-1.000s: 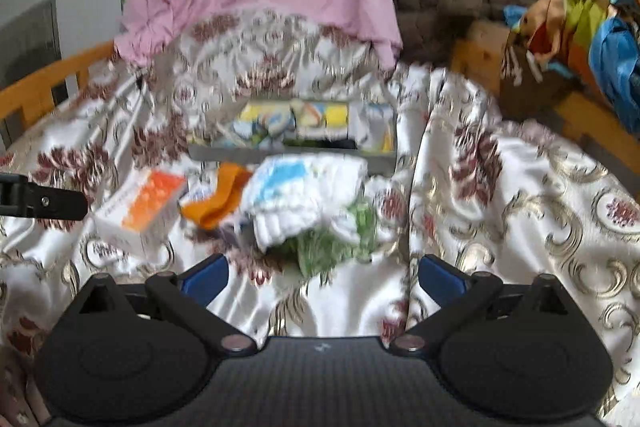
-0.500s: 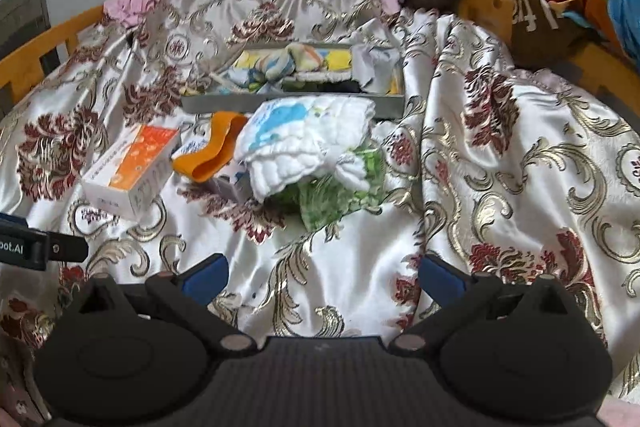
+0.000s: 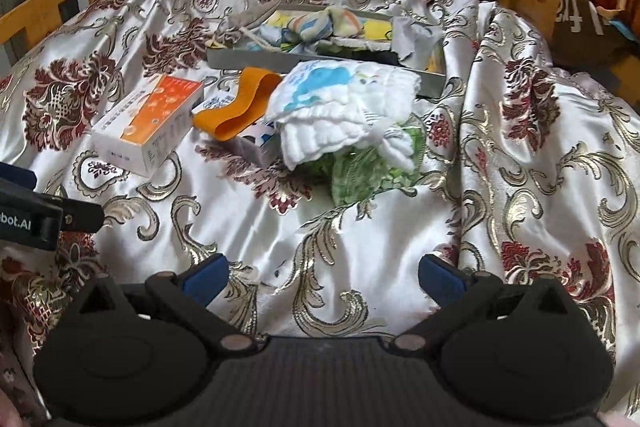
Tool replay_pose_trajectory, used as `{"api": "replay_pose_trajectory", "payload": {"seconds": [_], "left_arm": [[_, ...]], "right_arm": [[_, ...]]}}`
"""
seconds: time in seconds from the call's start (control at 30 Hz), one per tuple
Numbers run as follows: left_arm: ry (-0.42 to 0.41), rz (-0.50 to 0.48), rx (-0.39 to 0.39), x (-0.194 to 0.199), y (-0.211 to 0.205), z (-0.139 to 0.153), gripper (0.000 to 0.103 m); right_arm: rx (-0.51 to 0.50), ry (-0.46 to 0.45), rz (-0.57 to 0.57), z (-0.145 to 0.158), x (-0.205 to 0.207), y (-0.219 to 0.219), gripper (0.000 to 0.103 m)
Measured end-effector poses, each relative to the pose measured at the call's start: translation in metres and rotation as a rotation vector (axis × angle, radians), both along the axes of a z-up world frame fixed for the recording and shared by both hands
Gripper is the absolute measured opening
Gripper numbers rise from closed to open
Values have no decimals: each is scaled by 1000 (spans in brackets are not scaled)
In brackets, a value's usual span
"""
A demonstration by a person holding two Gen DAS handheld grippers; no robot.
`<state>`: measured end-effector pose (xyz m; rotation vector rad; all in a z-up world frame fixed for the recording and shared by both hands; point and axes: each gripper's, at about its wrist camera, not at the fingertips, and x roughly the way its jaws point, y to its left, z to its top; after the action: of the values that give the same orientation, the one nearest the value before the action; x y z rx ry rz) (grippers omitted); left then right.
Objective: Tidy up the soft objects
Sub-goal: 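Lift both open tools out of the tray and back over the bed, then grasp the orange band with the left tool while the right tool grasps the white muslin cloth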
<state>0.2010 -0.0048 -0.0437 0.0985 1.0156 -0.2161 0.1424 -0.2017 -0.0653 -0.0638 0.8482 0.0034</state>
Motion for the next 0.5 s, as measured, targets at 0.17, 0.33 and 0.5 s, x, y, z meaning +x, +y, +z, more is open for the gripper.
{"api": "replay_pose_trajectory", "payload": {"seconds": [0.17,0.33,0.5], "left_arm": [[-100,0,-12,4,-2,7,102],[-221,-5,-14,14,-4,15,102],[-297,-8,15,28,-4,15,102]], "right_arm": [[38,-12,32,3,7,0,103],[68,-22,40,2,16,-2,103],[136,-86,31,11,22,-12,103]]}}
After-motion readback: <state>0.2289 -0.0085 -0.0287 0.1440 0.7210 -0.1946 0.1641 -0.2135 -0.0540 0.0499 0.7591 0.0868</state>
